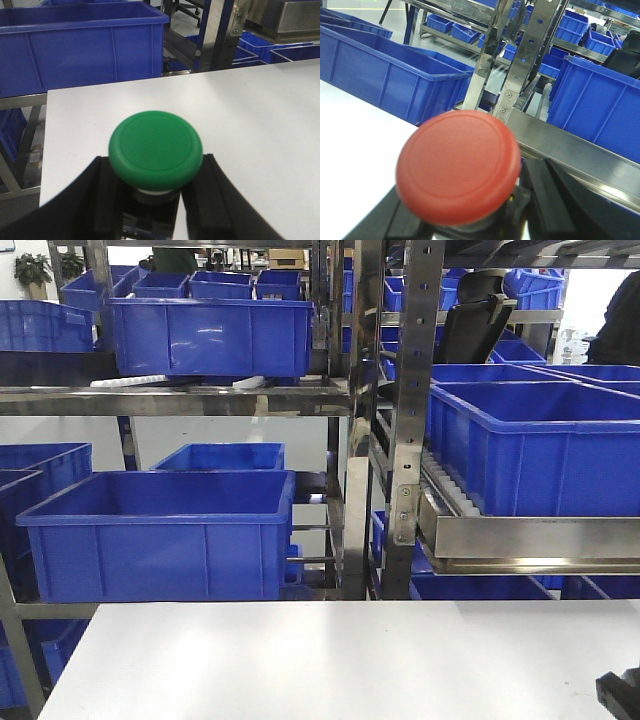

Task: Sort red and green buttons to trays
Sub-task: 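Hold both buttons while the base turns away from the table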

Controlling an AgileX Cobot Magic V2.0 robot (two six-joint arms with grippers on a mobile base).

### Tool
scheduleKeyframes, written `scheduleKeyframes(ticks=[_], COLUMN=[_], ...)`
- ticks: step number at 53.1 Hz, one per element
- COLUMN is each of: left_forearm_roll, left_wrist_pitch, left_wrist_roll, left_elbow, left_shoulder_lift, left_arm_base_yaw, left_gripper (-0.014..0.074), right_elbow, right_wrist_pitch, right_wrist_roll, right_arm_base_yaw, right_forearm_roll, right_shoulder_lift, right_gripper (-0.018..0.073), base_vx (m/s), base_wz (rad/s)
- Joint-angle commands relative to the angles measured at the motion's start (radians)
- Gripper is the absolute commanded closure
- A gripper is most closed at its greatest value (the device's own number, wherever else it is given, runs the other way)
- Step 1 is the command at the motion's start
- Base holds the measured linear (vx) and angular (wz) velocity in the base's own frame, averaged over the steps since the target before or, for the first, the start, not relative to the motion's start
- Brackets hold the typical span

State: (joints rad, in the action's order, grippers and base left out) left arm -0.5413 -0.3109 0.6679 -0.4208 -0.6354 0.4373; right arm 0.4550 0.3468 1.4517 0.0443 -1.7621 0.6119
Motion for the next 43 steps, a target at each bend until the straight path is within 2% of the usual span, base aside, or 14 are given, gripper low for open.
scheduleKeyframes(ticks=[1, 26, 43], left_forearm_roll=[-0.003, -0.003, -0.003], left_wrist_pitch=[0.064, 0.064, 0.064], left_wrist_roll=[0.008, 0.008, 0.008], left_elbow=[-0.029, -0.029, -0.029], left_shoulder_lift=[0.001, 0.001, 0.001], left_arm_base_yaw=[0.009, 0.009, 0.009], left_gripper=[0.0602, 0.0602, 0.0602], right_elbow=[0.032, 0.032, 0.032], right_wrist_pitch=[-0.016, -0.016, -0.017], right_wrist_roll=[0.004, 0.004, 0.004], right_arm_base_yaw=[0.004, 0.004, 0.004], right_forearm_roll=[0.008, 0.008, 0.008], right_shoulder_lift=[-0.001, -0.001, -0.001], right_gripper=[0.0569, 0.0569, 0.0569], base_vx=[0.00, 0.00, 0.01], base_wz=[0.00, 0.03, 0.43])
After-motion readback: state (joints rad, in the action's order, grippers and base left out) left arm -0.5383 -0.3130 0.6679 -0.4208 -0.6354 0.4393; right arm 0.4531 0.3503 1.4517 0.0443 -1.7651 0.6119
